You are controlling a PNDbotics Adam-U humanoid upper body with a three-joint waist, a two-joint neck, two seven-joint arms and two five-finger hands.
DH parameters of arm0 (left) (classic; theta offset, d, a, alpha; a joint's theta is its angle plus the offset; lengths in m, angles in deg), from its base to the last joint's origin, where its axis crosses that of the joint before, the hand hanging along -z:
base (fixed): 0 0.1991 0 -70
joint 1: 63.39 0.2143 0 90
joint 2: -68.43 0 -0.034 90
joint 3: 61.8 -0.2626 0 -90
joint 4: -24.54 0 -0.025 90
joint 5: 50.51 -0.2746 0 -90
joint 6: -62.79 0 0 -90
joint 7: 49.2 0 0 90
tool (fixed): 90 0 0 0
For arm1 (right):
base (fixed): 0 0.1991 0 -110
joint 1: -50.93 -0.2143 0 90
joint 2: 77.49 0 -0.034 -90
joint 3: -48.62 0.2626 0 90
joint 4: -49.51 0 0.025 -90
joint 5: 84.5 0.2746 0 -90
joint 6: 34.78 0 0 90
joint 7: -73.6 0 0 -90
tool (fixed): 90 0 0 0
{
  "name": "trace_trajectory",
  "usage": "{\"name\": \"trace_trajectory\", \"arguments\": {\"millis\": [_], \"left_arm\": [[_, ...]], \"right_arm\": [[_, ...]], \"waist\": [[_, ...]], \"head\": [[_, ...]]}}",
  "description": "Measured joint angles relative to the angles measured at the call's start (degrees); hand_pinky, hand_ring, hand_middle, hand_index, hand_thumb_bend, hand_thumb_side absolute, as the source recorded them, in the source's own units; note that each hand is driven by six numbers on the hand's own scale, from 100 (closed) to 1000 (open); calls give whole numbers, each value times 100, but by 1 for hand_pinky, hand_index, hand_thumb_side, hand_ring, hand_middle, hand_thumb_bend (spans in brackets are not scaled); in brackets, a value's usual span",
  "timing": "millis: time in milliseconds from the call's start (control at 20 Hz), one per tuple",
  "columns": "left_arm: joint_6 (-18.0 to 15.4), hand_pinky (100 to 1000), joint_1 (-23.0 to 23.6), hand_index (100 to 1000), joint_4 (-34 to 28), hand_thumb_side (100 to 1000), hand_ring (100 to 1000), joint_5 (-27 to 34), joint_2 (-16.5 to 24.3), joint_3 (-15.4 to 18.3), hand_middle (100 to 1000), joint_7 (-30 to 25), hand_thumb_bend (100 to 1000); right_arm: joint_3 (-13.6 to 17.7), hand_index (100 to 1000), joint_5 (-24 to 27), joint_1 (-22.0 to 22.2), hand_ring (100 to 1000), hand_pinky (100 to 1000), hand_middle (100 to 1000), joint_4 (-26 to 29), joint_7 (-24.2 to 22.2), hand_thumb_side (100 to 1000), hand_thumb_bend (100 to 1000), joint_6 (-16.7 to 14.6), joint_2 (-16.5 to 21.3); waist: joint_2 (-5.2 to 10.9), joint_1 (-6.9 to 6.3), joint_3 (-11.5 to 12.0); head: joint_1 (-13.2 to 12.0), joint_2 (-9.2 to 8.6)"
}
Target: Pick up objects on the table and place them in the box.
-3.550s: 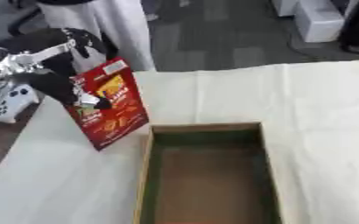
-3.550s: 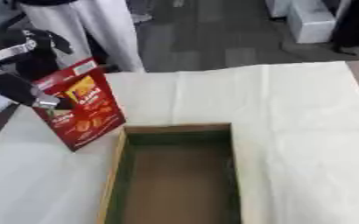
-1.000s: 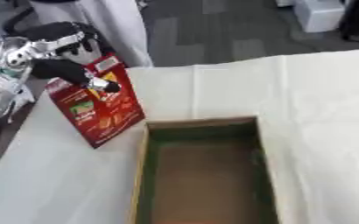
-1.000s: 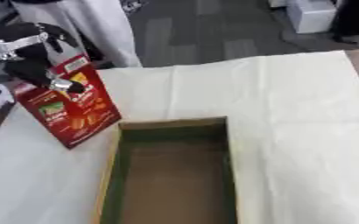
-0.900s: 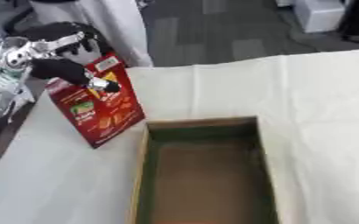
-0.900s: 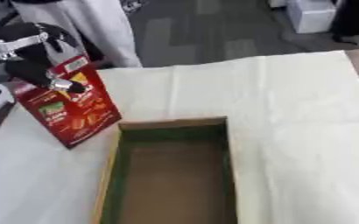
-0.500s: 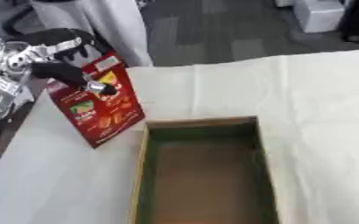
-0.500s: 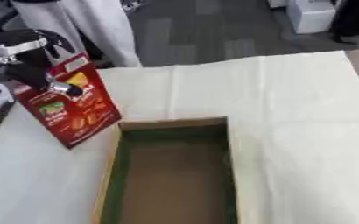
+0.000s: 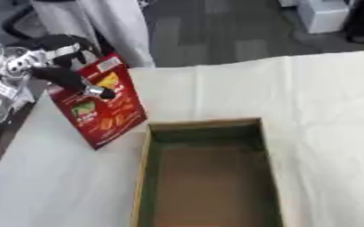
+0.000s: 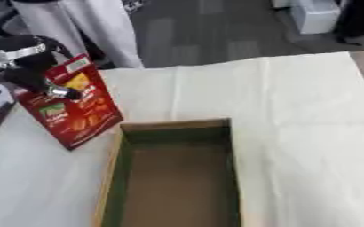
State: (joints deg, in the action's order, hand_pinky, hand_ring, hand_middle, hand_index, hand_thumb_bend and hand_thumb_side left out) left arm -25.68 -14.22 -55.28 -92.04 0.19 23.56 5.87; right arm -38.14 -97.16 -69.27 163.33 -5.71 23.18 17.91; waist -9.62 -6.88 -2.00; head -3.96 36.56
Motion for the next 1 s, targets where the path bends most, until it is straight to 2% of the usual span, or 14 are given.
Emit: {"name": "trace_trajectory", "arguments": {"millis": [550,600,650,800,850,900,1000], "left_arm": [[-15,658,6,866,274,665,768,-23,0,1,872,-29,735],[-17,641,7,851,274,643,751,-25,-1,1,855,-30,699],[-17,647,8,856,274,653,757,-28,-1,1,861,-30,712],[-3,565,23,798,274,388,652,-89,-3,-1,787,5,437],[12,558,41,791,273,339,637,-126,-4,-2,779,29,388],[31,555,57,788,272,311,623,-177,-5,-5,777,59,347],[66,527,58,781,269,330,602,-261,-8,-29,772,127,325]], "right_arm": [[1,780,6,0,726,530,794,0,-8,682,100,-8,0],[1,780,6,0,726,530,794,0,-10,682,100,-10,0],[1,780,7,0,726,530,794,0,-10,682,100,-10,0],[1,781,8,0,726,529,794,0,-11,682,100,-11,0],[1,781,9,0,726,529,794,0,-11,682,100,-11,0],[1,781,11,0,726,529,794,0,-12,682,100,-11,0],[1,781,14,0,726,529,794,0,-14,682,100,-9,0]], "waist": [[-4,5,-1],[-4,5,-1],[-4,5,-1],[-5,5,-3],[-5,5,-4],[-6,5,-8],[-9,5,-20]], "head": [[42,0],[42,0],[43,0],[43,0],[44,0],[44,0],[45,0]]}}
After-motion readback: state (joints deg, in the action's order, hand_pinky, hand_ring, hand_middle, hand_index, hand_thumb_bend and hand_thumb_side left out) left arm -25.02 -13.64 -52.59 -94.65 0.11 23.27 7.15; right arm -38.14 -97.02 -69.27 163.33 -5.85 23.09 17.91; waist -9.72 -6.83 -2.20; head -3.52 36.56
